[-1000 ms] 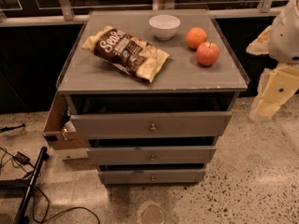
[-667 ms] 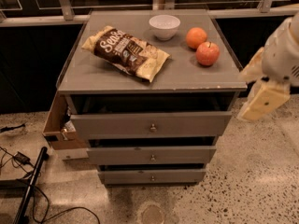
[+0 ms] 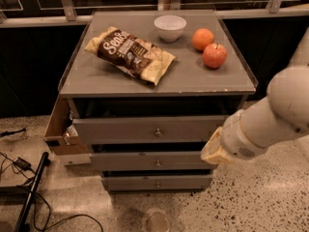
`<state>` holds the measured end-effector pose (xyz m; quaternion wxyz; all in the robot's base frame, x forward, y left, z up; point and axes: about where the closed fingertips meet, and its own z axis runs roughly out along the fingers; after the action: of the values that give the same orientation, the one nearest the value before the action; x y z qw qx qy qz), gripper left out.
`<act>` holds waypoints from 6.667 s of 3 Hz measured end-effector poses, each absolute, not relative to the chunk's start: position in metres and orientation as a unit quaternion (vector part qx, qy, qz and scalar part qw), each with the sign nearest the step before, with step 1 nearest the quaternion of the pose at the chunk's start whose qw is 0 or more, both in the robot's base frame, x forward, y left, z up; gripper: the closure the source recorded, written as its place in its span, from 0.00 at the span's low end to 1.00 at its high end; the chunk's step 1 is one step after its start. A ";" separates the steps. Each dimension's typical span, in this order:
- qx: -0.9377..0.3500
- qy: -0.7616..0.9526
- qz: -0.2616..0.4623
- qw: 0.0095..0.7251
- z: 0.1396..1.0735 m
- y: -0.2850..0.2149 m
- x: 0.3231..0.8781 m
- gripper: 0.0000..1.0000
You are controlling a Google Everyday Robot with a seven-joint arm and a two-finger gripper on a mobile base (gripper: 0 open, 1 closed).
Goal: Open bottom drawer
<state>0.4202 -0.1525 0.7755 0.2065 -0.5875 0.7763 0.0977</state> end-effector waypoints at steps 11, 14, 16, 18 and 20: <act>-0.598 0.746 0.090 0.279 0.318 -0.161 0.476 1.00; -0.556 0.767 0.112 0.300 0.264 -0.185 0.514 0.94; -0.562 0.770 0.090 0.287 0.223 -0.181 0.517 0.53; -0.571 0.765 0.078 0.286 0.197 -0.176 0.530 0.07; -0.561 0.762 0.084 0.313 0.189 -0.178 0.547 0.00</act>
Offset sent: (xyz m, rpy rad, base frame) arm 0.0023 -0.0036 -0.0338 -0.0858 -0.0423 -0.0073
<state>0.5470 -0.1784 0.1886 0.3134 -0.5607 0.7618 0.0844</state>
